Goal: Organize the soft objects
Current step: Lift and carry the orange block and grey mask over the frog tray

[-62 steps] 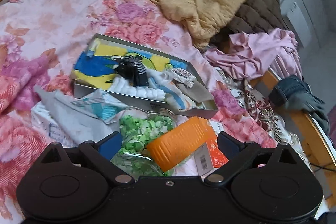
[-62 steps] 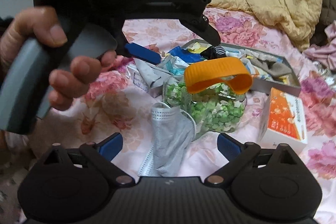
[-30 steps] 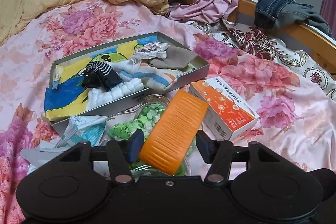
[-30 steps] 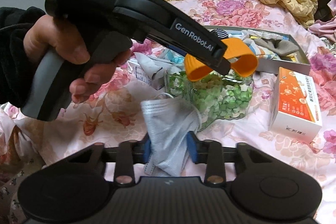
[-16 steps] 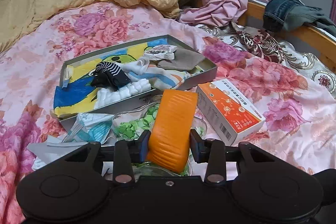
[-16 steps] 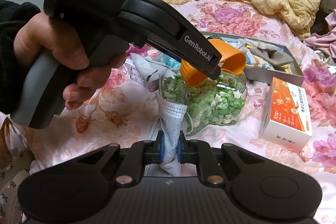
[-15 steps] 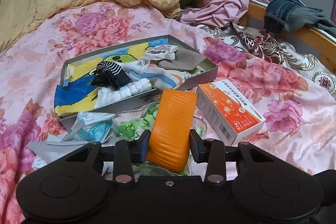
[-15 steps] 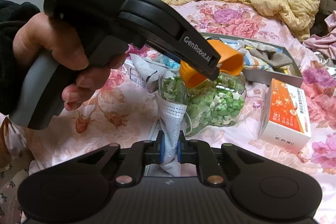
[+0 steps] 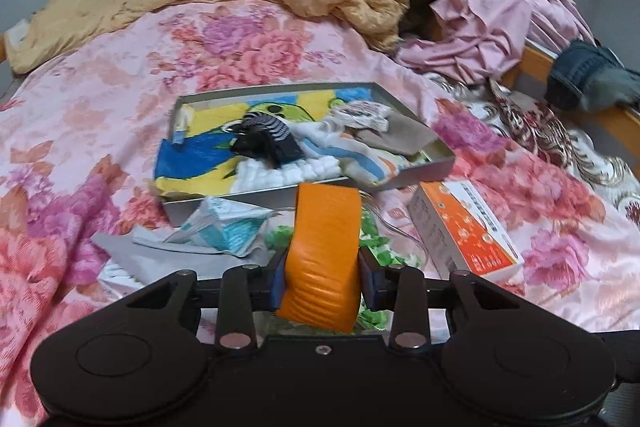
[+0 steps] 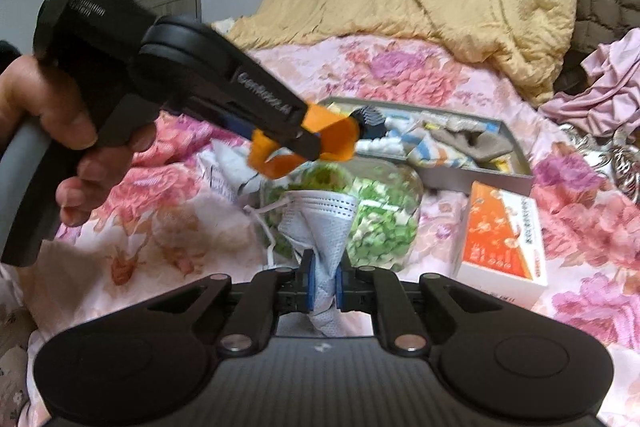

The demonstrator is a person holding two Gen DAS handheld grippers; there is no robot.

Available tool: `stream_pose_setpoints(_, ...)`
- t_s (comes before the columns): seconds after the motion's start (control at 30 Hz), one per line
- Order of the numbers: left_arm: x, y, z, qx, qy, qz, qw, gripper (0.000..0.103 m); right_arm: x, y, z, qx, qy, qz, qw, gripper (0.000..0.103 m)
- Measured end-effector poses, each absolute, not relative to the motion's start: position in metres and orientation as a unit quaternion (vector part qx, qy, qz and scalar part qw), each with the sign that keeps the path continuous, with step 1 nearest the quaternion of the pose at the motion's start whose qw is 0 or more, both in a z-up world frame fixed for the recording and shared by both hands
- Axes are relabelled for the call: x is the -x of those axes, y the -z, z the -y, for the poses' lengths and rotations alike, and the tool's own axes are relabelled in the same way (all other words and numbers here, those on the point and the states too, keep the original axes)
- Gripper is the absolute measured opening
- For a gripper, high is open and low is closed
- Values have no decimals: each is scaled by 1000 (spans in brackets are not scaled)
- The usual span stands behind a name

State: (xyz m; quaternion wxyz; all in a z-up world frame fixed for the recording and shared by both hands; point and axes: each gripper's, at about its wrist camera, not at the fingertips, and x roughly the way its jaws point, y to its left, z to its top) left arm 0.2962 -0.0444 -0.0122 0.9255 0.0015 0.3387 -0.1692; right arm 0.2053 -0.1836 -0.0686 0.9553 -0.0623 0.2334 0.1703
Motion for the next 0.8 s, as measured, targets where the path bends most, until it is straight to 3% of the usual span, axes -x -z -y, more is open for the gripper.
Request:
stream_pose_setpoints(0.43, -292, -6, 28, 0, 153, -314, 937, 37, -195, 44, 194, 53, -149, -137, 978, 10)
stream_pose_setpoints(0.8, -337, -19, 9, 24, 128, -287, 949, 37, -280, 18, 202, 29, -156, -56, 986, 10)
